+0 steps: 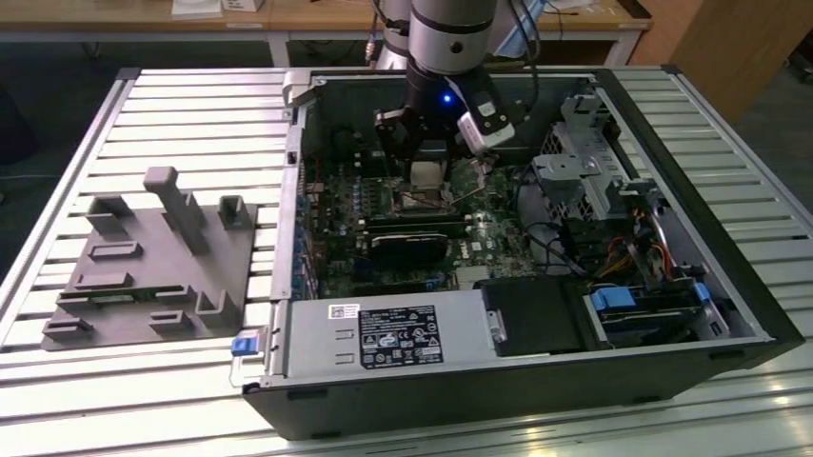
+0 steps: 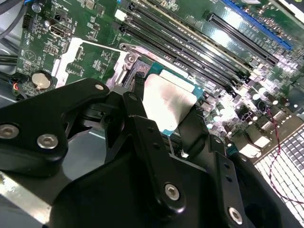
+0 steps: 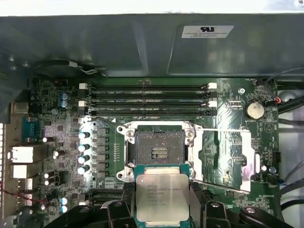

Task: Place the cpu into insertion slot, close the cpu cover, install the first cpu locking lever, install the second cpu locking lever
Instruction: 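Place the cpu into insertion slot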

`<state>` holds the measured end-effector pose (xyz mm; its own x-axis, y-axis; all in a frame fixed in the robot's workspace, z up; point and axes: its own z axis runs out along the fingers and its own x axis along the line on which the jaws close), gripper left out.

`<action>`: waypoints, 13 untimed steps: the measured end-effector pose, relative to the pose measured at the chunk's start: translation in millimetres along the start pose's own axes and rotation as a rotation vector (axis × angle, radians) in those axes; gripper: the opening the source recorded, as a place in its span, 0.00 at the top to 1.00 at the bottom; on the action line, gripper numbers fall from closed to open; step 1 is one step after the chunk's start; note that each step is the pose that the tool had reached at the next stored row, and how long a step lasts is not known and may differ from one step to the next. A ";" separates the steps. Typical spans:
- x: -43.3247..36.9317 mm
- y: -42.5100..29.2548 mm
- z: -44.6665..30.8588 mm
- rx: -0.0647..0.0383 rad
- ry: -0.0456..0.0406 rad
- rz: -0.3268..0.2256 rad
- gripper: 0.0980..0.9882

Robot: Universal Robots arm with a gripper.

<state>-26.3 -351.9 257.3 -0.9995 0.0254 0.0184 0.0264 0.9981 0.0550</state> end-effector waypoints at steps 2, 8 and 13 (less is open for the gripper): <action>0.0 0.9 2.4 0.000 0.0000 0.000 0.50; 0.0 3.9 8.6 0.000 0.0001 0.000 0.50; -0.1 4.9 13.3 0.001 0.0000 0.000 0.50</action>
<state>-26.2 -346.3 244.3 -0.9995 0.0254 0.0184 0.0263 0.9982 0.0537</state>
